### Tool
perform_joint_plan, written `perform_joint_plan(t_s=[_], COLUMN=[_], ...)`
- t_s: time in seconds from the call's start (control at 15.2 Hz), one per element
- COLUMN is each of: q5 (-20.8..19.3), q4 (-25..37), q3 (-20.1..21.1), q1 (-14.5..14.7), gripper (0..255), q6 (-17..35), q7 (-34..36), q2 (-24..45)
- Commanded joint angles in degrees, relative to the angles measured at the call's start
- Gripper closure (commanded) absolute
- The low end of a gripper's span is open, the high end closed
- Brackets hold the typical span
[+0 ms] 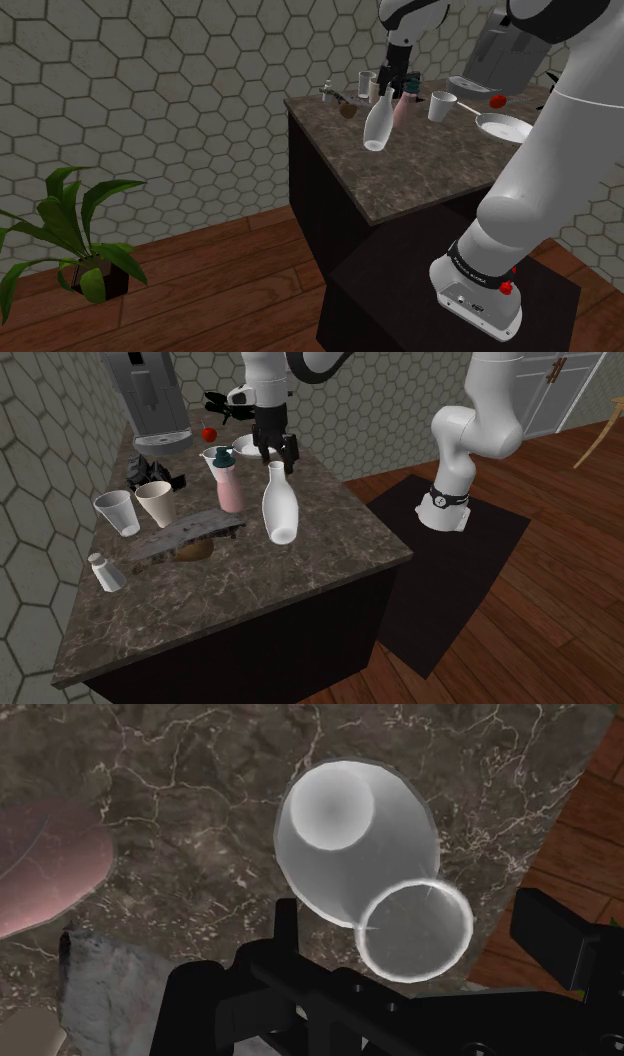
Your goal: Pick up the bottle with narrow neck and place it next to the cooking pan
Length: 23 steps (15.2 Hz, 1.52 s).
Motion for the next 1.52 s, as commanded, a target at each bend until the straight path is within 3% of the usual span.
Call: perform_joint_plan(t_s=[0.0,0.59,0.66,1.25,1.45], q5=[0.3,0.4,0.4,0.4,0.1], q4=[-0.9,-1.7,-1.7,-1.7,-0.2], q3=[0.1,0.1,0.1,0.1,0.0], q1=[0.0,0.0,0.0,0.0,0.0], gripper=[0,0,255,255,255], q6=[1.5,2.6,2.6,2.6,0.5], q7=[-0.1,-0.2,-0.2,-0.2,0.0], q2=[0.6,0.9,0.9,0.9,0.2])
